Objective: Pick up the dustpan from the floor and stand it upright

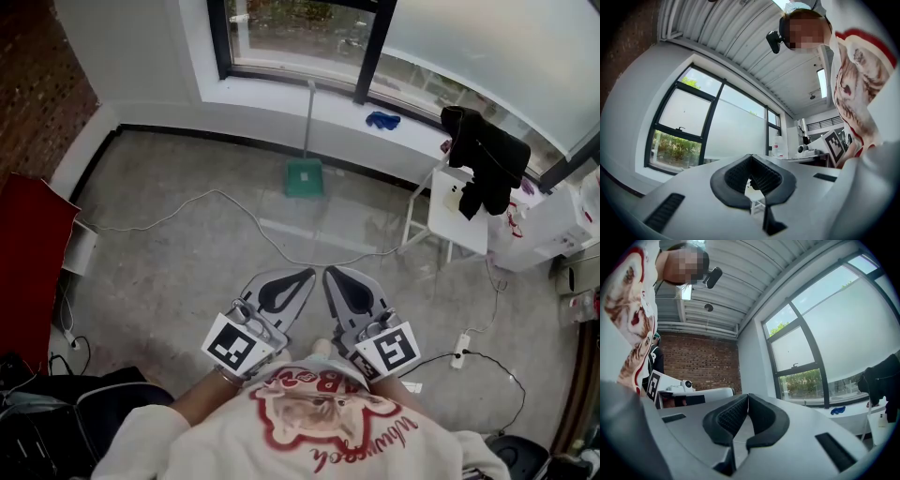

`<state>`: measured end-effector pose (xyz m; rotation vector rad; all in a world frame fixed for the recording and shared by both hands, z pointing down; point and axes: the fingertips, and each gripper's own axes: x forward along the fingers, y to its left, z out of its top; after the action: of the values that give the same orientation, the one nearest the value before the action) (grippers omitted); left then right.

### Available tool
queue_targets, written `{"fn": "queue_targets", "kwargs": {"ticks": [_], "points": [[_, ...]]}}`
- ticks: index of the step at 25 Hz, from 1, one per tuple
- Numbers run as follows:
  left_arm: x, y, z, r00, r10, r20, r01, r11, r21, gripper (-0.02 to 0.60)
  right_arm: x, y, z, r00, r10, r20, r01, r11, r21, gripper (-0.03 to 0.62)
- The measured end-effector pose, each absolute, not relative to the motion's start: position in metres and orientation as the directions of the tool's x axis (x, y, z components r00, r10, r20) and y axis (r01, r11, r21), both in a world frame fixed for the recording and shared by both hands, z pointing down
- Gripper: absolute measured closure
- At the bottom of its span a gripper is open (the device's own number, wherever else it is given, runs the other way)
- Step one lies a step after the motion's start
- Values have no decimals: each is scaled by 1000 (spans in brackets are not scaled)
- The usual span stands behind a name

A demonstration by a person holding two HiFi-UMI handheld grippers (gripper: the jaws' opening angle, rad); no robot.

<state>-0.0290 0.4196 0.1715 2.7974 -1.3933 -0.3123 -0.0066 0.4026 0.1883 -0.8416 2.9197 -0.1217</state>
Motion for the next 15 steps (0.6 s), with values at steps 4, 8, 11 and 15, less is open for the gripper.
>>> {"fn": "queue_targets", "kwargs": {"ticks": [4, 8, 11, 15], "points": [[-21, 422, 164, 577, -795, -185, -798, -597, 78, 560, 6, 403, 178, -838, -536, -104, -531, 844, -73, 569], [-14, 424, 164, 574, -798, -181, -802, -593, 74, 560, 15, 406, 178, -837, -534, -118, -529, 846, -68, 569], [-9, 426, 164, 575, -799, -175, -802, -593, 72, 560, 22, 407, 180, -837, -537, -109, -531, 844, -82, 569], [-2, 422, 163, 575, -801, -169, -802, -592, 76, 561, 30, 402, 179, -835, -539, -106, -533, 842, -82, 569]]}}
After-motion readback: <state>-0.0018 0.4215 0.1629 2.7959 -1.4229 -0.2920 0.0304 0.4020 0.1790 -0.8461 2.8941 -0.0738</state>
